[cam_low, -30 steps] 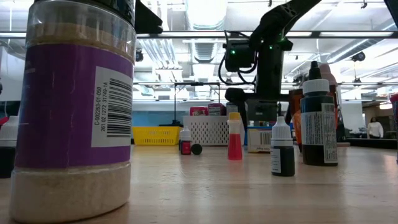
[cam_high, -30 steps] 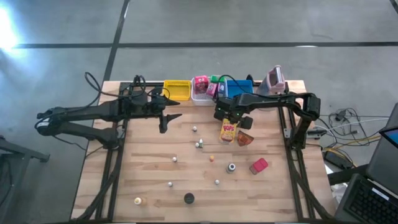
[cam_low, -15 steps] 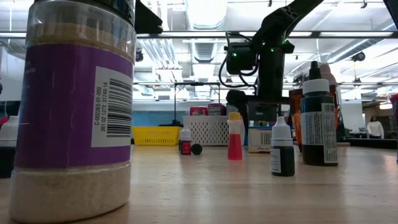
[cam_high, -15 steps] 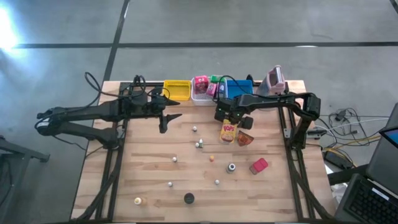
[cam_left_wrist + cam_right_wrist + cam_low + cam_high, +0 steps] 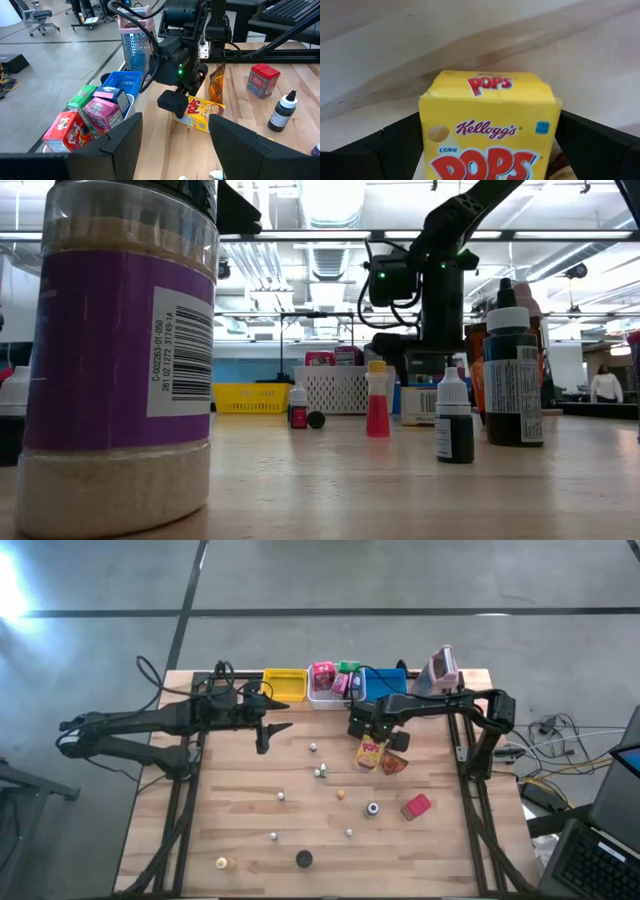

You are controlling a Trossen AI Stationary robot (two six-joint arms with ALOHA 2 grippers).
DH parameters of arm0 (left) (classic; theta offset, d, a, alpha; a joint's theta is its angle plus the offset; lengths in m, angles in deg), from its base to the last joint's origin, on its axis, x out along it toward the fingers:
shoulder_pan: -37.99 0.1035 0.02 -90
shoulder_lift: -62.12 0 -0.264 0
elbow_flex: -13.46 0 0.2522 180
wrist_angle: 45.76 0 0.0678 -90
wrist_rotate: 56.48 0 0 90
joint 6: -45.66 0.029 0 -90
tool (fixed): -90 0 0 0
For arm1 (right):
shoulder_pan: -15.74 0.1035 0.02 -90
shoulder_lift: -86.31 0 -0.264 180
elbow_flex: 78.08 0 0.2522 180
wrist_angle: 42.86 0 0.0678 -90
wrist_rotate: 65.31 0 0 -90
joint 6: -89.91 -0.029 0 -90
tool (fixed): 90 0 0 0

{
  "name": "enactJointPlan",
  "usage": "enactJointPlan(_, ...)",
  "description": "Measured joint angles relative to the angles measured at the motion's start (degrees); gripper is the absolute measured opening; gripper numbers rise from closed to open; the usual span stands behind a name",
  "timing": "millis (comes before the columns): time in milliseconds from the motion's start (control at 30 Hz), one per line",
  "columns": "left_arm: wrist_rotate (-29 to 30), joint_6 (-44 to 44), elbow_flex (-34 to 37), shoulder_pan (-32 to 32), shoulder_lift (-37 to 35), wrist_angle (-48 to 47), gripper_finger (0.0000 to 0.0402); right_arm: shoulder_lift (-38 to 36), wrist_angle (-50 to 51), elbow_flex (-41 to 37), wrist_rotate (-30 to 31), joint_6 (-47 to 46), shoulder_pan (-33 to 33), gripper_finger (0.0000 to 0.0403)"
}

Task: Pick & Place Kitchen Items
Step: Put the yellow cereal box into the white basket

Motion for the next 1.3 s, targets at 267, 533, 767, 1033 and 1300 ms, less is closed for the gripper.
enactJointPlan(267, 0.0, 0.0, 0.0, 0.0, 0.0, 0.0, 0.0234, 0.0, -0.1, 0.6, -1.5, -7.1, 0.3, 0.04)
enactJointPlan(533, 0.0, 0.0, 0.0, 0.0, 0.0, 0.0, 0.0234, 0.0, 0.6, 0.5, -3.1, -8.6, 0.9, 0.04)
enactJointPlan(767, 0.0, 0.0, 0.0, 0.0, 0.0, 0.0, 0.0234, 0.0, 3.7, 0.5, -3.0, -8.9, 0.9, 0.04)
enactJointPlan(1033, 0.0, 0.0, 0.0, 0.0, 0.0, 0.0, 0.0234, 0.0, 3.4, 0.5, -1.4, -9.3, 0.9, 0.0399)
enactJointPlan(1300, 0.0, 0.0, 0.0, 0.0, 0.0, 0.0, 0.0234, 0.0, 3.2, 0.5, -1.2, -9.1, 0.9, 0.0352)
